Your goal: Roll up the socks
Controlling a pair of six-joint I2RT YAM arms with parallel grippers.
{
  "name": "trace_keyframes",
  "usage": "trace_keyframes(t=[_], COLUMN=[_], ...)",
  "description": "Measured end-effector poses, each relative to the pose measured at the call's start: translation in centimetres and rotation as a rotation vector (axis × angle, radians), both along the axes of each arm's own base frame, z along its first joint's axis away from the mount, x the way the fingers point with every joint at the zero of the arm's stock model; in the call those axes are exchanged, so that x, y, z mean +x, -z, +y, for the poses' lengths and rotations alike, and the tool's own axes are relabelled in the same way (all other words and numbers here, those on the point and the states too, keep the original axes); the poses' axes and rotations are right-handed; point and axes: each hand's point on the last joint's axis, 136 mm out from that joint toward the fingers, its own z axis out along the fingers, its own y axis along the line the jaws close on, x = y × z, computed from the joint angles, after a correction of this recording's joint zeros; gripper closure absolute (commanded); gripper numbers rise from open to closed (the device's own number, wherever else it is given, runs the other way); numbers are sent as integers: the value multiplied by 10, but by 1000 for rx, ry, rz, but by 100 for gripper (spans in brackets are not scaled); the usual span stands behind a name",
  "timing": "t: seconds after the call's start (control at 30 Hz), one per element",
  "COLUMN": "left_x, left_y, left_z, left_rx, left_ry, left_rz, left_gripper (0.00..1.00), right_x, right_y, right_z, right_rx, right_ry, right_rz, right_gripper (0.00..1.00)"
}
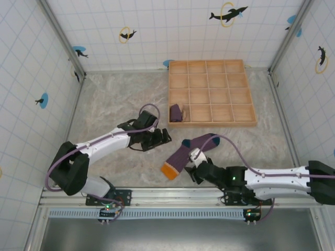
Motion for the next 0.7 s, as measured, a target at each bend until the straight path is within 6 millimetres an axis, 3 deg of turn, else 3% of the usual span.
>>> trace_keyframes(t=[0.3, 0.7], left_x=[10, 14], left_y=[-4, -9], left_z=[21, 30], left_rx=[15, 13], left_ry=[-47, -57], left_rz=[-4, -16], left_gripper=[3, 3], right_x=[-22, -39], right_y=[25, 32], right_z=[34, 78], right_rx=[-146, -171], right_ry=[-195, -349], right_rz=[-101, -109], right_gripper=[47, 49])
